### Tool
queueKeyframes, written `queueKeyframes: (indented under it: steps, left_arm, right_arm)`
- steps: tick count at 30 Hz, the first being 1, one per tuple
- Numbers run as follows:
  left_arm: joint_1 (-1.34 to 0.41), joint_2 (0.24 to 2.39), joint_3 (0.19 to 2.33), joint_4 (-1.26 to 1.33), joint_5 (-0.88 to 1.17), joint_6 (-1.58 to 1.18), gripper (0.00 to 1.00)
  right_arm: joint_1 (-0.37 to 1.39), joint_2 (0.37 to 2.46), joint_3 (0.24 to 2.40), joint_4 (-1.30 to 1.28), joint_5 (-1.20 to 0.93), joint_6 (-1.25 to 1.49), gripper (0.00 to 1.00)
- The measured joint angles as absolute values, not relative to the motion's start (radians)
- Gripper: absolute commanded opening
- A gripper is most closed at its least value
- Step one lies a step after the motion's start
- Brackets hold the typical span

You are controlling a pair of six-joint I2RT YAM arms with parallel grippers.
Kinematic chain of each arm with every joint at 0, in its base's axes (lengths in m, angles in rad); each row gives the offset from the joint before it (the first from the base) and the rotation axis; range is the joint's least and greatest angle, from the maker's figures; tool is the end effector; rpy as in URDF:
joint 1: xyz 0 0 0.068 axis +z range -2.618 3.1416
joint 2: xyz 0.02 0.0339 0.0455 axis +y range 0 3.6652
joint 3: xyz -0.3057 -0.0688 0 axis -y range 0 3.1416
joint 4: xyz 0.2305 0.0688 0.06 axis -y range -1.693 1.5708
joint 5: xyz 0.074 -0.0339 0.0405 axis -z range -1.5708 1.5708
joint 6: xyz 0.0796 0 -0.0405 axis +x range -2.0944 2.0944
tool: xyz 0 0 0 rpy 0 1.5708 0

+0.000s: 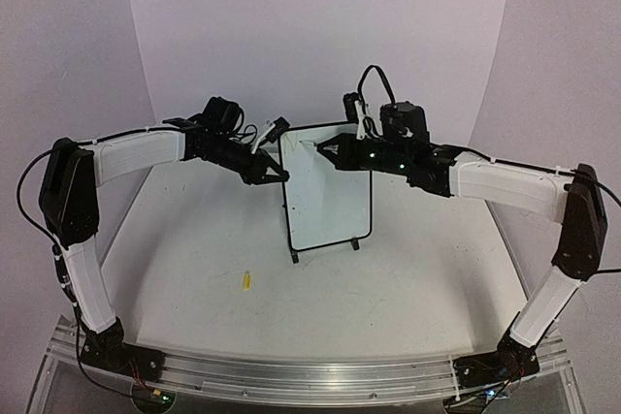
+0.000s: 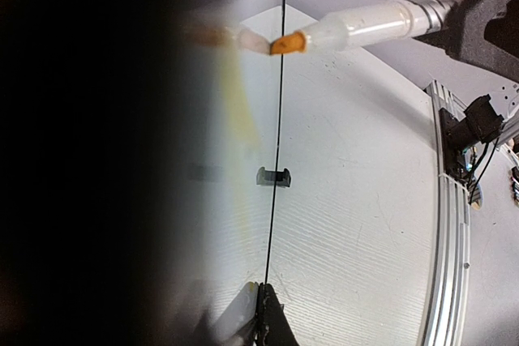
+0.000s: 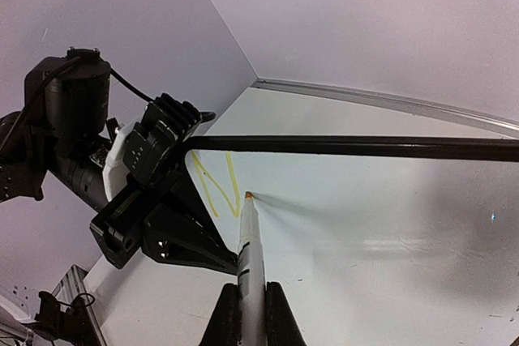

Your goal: Write a sentence on the whiteboard

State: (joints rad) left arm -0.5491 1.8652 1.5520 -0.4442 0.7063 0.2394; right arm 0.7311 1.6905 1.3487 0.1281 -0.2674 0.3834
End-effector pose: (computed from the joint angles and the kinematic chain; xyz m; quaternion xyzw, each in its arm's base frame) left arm 0.3520 -0.2759 0.2997 0.4573 0.7431 -0.3711 0.3177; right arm 0.3143 0.3102 0.3643 -0.2159 0.7454 0.4171 0.4731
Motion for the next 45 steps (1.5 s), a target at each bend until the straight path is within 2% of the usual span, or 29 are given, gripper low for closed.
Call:
queueKeyframes:
  steps: [45]
  left_arm:
    - [-0.549, 1.865, 1.552, -0.444, 0.703, 0.236, 0.00]
  right_arm:
    - [0.733, 1.673, 1.346, 0.128, -0.198, 0.417, 0.00]
